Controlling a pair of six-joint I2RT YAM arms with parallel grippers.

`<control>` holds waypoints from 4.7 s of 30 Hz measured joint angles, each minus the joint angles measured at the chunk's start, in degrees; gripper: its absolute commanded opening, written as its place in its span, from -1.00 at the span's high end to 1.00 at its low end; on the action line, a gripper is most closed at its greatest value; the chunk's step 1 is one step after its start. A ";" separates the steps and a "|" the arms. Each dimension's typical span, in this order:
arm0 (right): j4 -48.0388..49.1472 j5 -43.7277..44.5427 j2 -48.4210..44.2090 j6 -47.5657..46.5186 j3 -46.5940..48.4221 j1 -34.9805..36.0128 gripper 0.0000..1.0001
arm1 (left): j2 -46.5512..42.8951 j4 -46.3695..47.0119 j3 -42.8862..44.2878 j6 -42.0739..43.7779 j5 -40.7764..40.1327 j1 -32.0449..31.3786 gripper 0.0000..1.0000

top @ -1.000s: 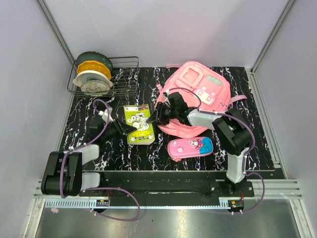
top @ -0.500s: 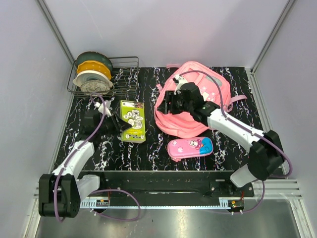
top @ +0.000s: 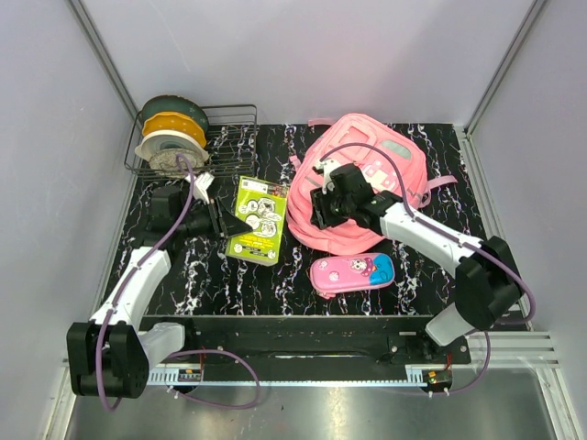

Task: Pack the student bag
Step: Pick up the book from the center of the board, then place the book in the student bag.

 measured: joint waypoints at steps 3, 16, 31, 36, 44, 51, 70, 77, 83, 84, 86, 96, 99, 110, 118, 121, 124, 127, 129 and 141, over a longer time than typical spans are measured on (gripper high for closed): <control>-0.44 -0.92 1.68 -1.33 0.09 0.00 0.05 | 0.11 -1.55 0.24 0.87 0.61 0.00 1.00; -1.60 -4.48 8.07 -2.14 1.75 0.00 0.18 | 0.39 -2.93 0.26 1.46 0.83 -0.02 1.00; -2.03 -5.77 8.37 -2.80 1.75 0.02 0.05 | 1.73 -2.73 0.26 1.44 1.07 -0.02 1.00; -2.12 -5.68 8.66 -2.75 1.77 0.02 0.05 | 2.12 -2.71 0.26 1.44 1.18 -0.02 1.00; -2.86 -1.90 9.60 -2.97 2.21 1.44 0.15 | 2.36 -2.69 0.26 1.44 1.31 -0.02 1.00; -2.84 1.84 10.05 -3.30 2.25 2.25 0.94 | 2.36 -2.51 0.26 1.42 1.36 -0.02 1.00; -5.68 13.55 -3.93 -1.49 5.22 2.40 1.00 | 3.65 2.25 1.09 1.29 12.72 -2.14 1.00; -6.08 18.34 -6.78 0.50 7.08 2.25 1.00 | 4.81 5.64 2.32 0.33 18.71 -3.28 1.00; -7.13 20.44 -7.63 1.46 10.71 1.64 1.00 | 6.62 6.38 2.43 0.13 20.92 -4.26 1.00; -7.17 20.61 -7.82 1.60 11.10 1.60 1.00 | 6.99 6.43 2.43 0.17 21.20 -4.83 1.00; -7.26 20.61 -8.07 1.79 11.98 1.51 1.00 | 8.00 6.21 2.40 0.72 21.44 -6.38 1.00; -8.00 14.40 -9.88 2.08 12.79 1.51 1.00 | 15.34 14.56 0.24 -5.20 17.51 -15.45 1.00; -7.96 12.17 -11.37 1.81 12.22 1.57 1.00 | 19.93 28.44 -2.23 -15.32 16.59 -15.56 1.00; -7.56 9.42 -14.34 0.79 9.84 3.34 1.00 | 50.10 75.23 5.81 -60.85 16.52 -18.25 1.00; -6.67 9.68 -14.58 0.79 9.25 4.42 1.00 | 50.60 74.62 12.24 -56.48 14.34 -19.85 1.00; -6.40 9.92 -14.62 0.59 9.25 5.09 1.00 | 49.88 59.39 17.18 -46.40 11.47 -21.05 0.70; -5.95 10.45 -14.62 0.31 9.25 5.60 1.00 | 49.81 48.06 21.00 -38.71 6.99 -22.21 0.82; -5.90 10.75 -14.62 -0.09 9.25 6.08 1.00 | 50.27 46.53 21.46 -38.23 5.16 -22.47 0.56; -5.90 10.82 -14.62 -0.37 9.25 6.60 1.00 | 51.36 47.19 21.70 -38.93 4.04 -22.53 0.19; -5.01 15.72 -14.62 -1.09 9.25 8.50 1.00 | 50.42 48.52 18.93 -38.01 -1.49 -23.93 -0.98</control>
